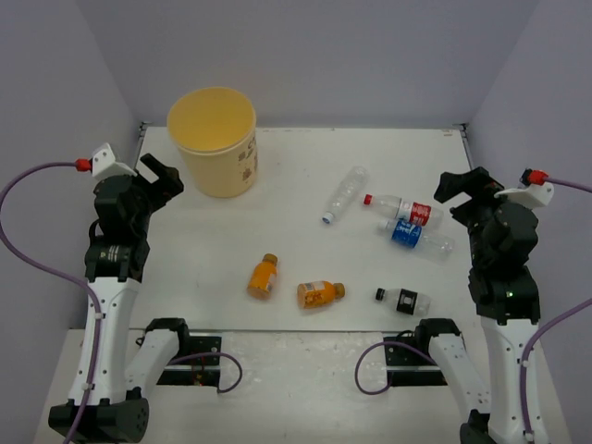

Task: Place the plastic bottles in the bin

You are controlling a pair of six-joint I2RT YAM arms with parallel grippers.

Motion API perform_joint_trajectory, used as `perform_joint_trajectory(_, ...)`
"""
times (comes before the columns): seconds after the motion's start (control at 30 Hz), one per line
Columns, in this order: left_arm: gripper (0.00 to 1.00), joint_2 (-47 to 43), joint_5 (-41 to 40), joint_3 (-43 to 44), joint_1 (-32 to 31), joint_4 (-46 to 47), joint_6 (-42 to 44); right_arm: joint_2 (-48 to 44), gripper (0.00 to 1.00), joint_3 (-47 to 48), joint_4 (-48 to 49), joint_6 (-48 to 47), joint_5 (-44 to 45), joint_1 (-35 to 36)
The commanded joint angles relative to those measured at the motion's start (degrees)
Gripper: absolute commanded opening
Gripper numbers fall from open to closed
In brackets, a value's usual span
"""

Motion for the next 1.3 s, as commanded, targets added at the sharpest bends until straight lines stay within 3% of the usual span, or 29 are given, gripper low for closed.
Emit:
perform_joint_trajectory(0.0, 1.0, 0.31, 3.41, 1.82, -0.14, -0.81, -0.26, 0.38, 0.99, 0.82, -0.45, 0.29, 0.06, -0.07)
perform_joint_trajectory(0.33, 1.0, 5.09, 26.53, -3.33, -0.79, -2.36, 1.84, 0.52, 0.99, -1.72, 1.16, -1.99, -8.23, -0.07)
perform_joint_trajectory(0.5, 1.0, 5.44, 21.62, -10.1, -12.79, -5.82, -0.29, 2.34, 0.99, -2.9, 0.39, -0.51, -8.0, -0.07)
perform_joint_trajectory(0.67, 1.0, 12.18, 18.0, -13.87, -26.86, -6.0, -3.77, 4.02, 0.99, -3.96, 0.46, -0.32, -9.94, -0.16)
perform_joint_trajectory(0.87, 1.0, 22.32, 15.85, -17.59, -36.08, -3.71, -4.13, 4.69, 0.99, -5.09, 0.63, -0.89, -10.83, -0.07)
perform_joint_trajectory(1.1, 1.0, 29.6, 15.36, -17.81, -40.65, 0.67, -4.35, 4.96, 0.99, -5.98, 0.81, -1.16, -10.81, -0.07)
perform_joint_trajectory(1.2, 0.88, 32.3, 16.15, -18.43, -41.0, 2.08, -4.44, 4.7, 0.99, -6.41, 1.07, -1.25, -10.52, -0.07)
perform_joint_trajectory(1.27, 0.65, 34.0, 15.36, -18.23, -41.14, 2.28, -4.57, 4.5, 0.99, -6.81, 1.14, -1.18, -10.39, -0.14)
